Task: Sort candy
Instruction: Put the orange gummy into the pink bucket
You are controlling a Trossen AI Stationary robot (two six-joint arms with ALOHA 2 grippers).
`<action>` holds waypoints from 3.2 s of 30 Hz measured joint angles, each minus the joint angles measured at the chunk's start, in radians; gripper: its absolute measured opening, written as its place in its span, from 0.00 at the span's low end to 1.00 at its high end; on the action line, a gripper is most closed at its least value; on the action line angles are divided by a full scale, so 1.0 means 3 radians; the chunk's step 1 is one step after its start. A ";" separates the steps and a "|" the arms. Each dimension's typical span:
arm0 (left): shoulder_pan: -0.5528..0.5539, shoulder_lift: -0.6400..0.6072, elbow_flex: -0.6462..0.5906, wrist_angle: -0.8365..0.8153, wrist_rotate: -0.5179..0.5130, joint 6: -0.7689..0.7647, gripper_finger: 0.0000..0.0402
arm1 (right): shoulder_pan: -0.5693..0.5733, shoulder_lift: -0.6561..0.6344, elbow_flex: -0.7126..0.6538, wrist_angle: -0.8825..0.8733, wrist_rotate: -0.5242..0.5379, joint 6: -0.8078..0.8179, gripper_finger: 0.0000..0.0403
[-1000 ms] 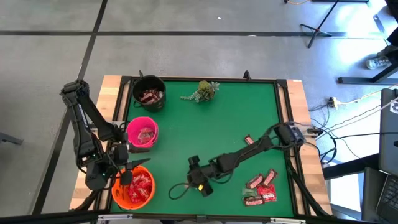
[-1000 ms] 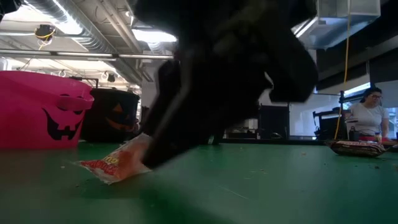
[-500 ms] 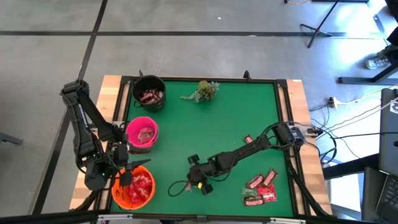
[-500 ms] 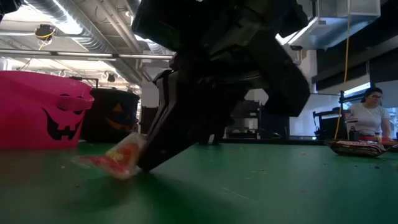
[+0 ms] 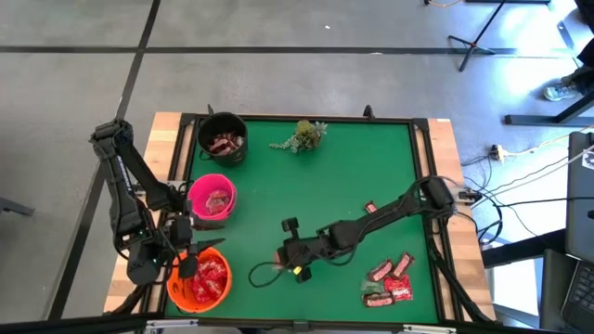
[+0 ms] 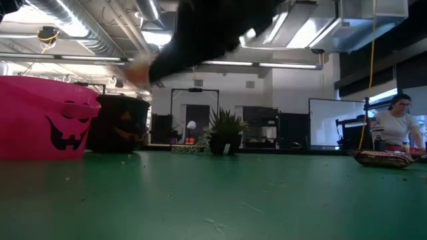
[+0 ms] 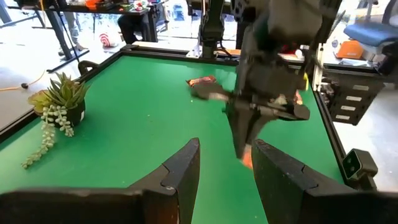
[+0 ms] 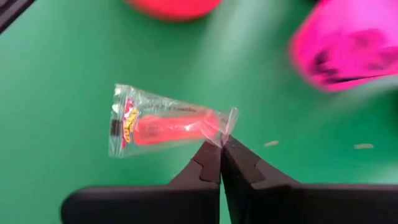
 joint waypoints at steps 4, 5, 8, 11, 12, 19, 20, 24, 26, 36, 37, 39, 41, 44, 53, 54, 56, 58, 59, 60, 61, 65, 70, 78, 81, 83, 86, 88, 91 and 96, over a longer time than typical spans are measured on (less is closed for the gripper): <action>-0.0001 -0.0001 0.0000 0.0072 -0.0162 0.0001 0.34 | -0.0090 -0.0136 0.0001 0.0254 0.0397 0.0004 0.01; 0.0000 -0.0002 0.0000 0.0103 -0.0195 0.0004 0.34 | -0.0120 -0.0156 0.0001 0.0343 0.0444 0.0005 0.00; 0.0033 -0.0001 0.0000 0.0165 -0.0223 0.0023 0.34 | -0.0216 -0.0194 0.0001 0.0643 0.0470 -0.0001 0.00; 0.0131 -0.0001 0.0000 0.0158 -0.0056 0.0025 0.34 | -0.0313 -0.0218 0.0001 0.0939 0.0434 -0.0054 0.00; 0.0163 -0.0001 0.0000 0.0148 -0.0004 0.0027 0.34 | -0.0350 -0.0218 0.0001 0.1025 0.0421 -0.0060 0.00; 0.0356 0.0016 0.0000 0.0075 0.0024 0.0215 0.34 | -0.0563 -0.0218 0.0001 0.1283 0.0131 0.0029 0.00; 0.0385 0.0034 0.0000 0.0075 0.0023 0.0276 0.34 | -0.0582 -0.0218 0.0001 0.1286 0.0084 0.0050 0.00; 0.0512 0.0158 0.0000 0.0075 0.0065 0.0612 0.34 | -0.0600 -0.0218 0.0001 0.1314 -0.0013 0.0099 0.00; 0.0577 0.0235 0.0000 0.0074 0.0055 0.0750 0.34 | -0.0599 -0.0216 0.0001 0.1309 -0.0035 0.0099 0.00; 0.0736 0.0648 0.0000 0.0441 0.0158 0.1857 0.34 | -0.0597 -0.0216 0.0001 0.1311 -0.0172 0.0119 0.00; 0.0736 0.0695 0.0000 0.0511 0.0173 0.2052 0.34 | -0.0598 -0.0216 0.0001 0.1309 -0.0211 0.0134 0.00; 0.0735 0.0792 0.0000 0.0652 0.0175 0.2396 0.34 | -0.0598 -0.0215 0.0001 0.1309 -0.0239 0.0141 0.00; 0.0735 0.0874 0.0000 0.0772 0.0149 0.2661 0.34 | -0.0597 -0.0215 0.0001 0.1309 -0.0239 0.0153 0.00; 0.0735 0.0971 0.0000 0.0872 0.0001 0.2920 0.34 | -0.0597 -0.0215 0.0001 0.1299 -0.0244 0.0207 0.00; 0.0887 0.1283 0.0001 0.1035 -0.0254 0.3688 0.32 | -0.0598 -0.0214 0.0001 0.1275 -0.0318 0.0275 0.00; 0.0907 0.1310 0.0001 0.1032 -0.0258 0.3701 0.30 | -0.0598 -0.0214 0.0001 0.1270 -0.0325 0.0279 0.00; 0.0928 0.1343 0.0001 0.1027 -0.0255 0.3703 0.25 | -0.0598 -0.0214 0.0001 0.1251 -0.0331 0.0279 0.00; 0.0931 0.1351 0.0001 0.1028 -0.0255 0.3703 0.18 | -0.0597 -0.0213 0.0001 0.1239 -0.0333 0.0280 0.00; 0.0922 0.1351 0.0001 0.1027 -0.0252 0.3702 0.14 | -0.0597 -0.0213 0.0001 0.1230 -0.0334 0.0280 0.00; 0.0910 0.1351 0.0001 0.1027 -0.0255 0.3702 0.09 | -0.0597 -0.0213 0.0001 0.1222 -0.0336 0.0280 0.00; 0.0896 0.1351 0.0001 0.1027 -0.0264 0.3700 0.05 | -0.0597 -0.0213 0.0001 0.1213 -0.0344 0.0282 0.00; 0.0848 0.1351 0.0001 0.1026 -0.0336 0.3700 0.01 | -0.0597 -0.0213 0.0003 0.1207 -0.0344 0.0298 0.00; 0.0780 0.1313 0.0001 0.1021 -0.0372 0.3699 0.00 | -0.0597 -0.0213 0.0003 0.1215 -0.0328 0.0300 0.01; 0.0623 0.1138 0.0193 0.0959 -0.0461 0.3720 0.00 | -0.0587 -0.0394 0.0005 0.0924 -0.0372 0.0276 0.25; 0.0571 0.1062 0.0227 0.0946 -0.0550 0.3818 0.00 | -0.0544 -0.0489 0.0005 0.0765 -0.0221 0.0273 0.40; 0.0539 0.0977 0.0228 0.0901 -0.0585 0.3836 0.00 | -0.0509 -0.0560 0.0005 0.0630 -0.0065 0.0270 0.49; 0.0517 0.0799 0.0228 0.0665 -0.0589 0.3568 0.00 | -0.0451 -0.0667 0.0005 0.0391 0.0194 0.0269 0.59; 0.0509 0.0644 0.0229 0.0358 -0.0601 0.3301 0.00 | -0.0417 -0.0720 0.0005 0.0242 0.0310 0.0270 0.62; 0.0515 0.0388 0.0229 -0.0294 -0.0551 0.2710 0.00 | -0.0378 -0.0764 0.0005 0.0051 0.0379 0.0294 0.63; 0.0609 -0.0058 0.0230 -0.1562 -0.0071 0.1120 0.00 | -0.0323 -0.0771 0.0005 -0.0191 0.0408 0.0459 0.60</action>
